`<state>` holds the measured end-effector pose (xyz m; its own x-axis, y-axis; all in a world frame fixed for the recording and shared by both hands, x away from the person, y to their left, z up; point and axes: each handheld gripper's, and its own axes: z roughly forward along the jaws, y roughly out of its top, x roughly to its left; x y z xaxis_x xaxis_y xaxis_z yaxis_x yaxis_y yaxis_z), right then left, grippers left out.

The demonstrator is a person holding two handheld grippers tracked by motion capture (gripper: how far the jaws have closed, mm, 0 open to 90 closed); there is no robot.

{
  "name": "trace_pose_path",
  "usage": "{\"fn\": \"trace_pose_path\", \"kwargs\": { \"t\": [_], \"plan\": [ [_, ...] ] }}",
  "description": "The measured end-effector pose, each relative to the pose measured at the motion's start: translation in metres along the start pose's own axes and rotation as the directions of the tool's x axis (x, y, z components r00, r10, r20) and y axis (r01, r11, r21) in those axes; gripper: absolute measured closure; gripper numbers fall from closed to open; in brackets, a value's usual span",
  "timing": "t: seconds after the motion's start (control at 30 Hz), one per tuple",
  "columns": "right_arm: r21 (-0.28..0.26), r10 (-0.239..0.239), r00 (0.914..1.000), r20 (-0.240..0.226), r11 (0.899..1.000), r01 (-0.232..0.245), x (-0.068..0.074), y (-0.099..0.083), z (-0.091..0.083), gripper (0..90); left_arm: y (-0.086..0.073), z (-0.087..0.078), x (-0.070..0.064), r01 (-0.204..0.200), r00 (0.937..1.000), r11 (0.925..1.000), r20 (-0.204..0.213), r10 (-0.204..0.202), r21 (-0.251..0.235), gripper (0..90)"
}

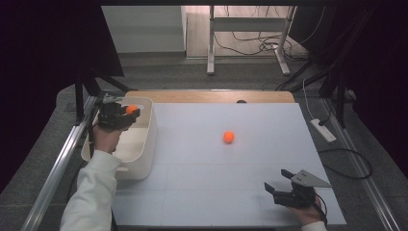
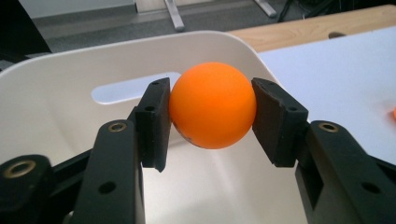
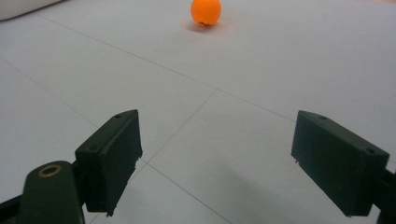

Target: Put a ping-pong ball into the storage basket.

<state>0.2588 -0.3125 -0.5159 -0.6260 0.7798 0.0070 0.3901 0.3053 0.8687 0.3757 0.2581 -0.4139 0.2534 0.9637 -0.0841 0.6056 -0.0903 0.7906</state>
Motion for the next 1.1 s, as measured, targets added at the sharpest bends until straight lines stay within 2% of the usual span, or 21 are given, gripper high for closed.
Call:
{"fn": "trace_pose_path", "kwargs": {
  "t": [0.6, 0.63, 0.67, 0.8, 0.87, 0.93, 1.1],
  "plan": [
    [-0.007, 0.004, 1.0000, 0.002, 1.000, -0.004, -0.001, 0.000, -0.001, 15.8, 0.000, -0.005, 0.000, 0.003, 1.0000, 0.9998, -0.007, -0.004, -0.021, 49.7],
    [-0.006, 0.005, 1.0000, 0.002, 1.000, -0.005, -0.001, 0.000, -0.001, 15.8, 0.000, -0.005, 0.000, 0.002, 0.9999, 0.9997, -0.011, -0.003, -0.025, 47.8],
    [-0.007, 0.004, 1.0000, 0.002, 1.000, -0.004, -0.001, 0.000, -0.001, 15.8, 0.001, -0.006, -0.001, 0.002, 0.9998, 0.9994, -0.020, -0.003, -0.034, 43.2],
    [-0.007, 0.001, 1.0000, 0.001, 1.000, -0.001, -0.001, 0.001, -0.001, 15.8, 0.003, -0.009, -0.004, 0.009, 0.9998, 0.9980, -0.015, -0.010, -0.062, 21.9],
    [-0.008, 0.003, 1.0000, 0.001, 1.000, -0.003, -0.001, 0.001, -0.001, 15.8, 0.004, -0.012, -0.007, 0.021, 0.9997, 0.9965, -0.008, -0.021, -0.081, 17.6],
    [-0.007, 0.002, 1.0000, 0.000, 1.000, -0.002, -0.001, 0.001, -0.001, 15.7, 0.005, -0.016, -0.009, 0.028, 0.9995, 0.9945, 0.016, -0.026, -0.101, 15.6],
    [-0.008, 0.003, 1.0000, -0.001, 1.000, -0.003, -0.001, 0.001, -0.001, 15.7, 0.006, -0.023, -0.017, 0.012, 0.9978, 0.9915, 0.066, -0.003, -0.130, 14.6]
  ]
}}
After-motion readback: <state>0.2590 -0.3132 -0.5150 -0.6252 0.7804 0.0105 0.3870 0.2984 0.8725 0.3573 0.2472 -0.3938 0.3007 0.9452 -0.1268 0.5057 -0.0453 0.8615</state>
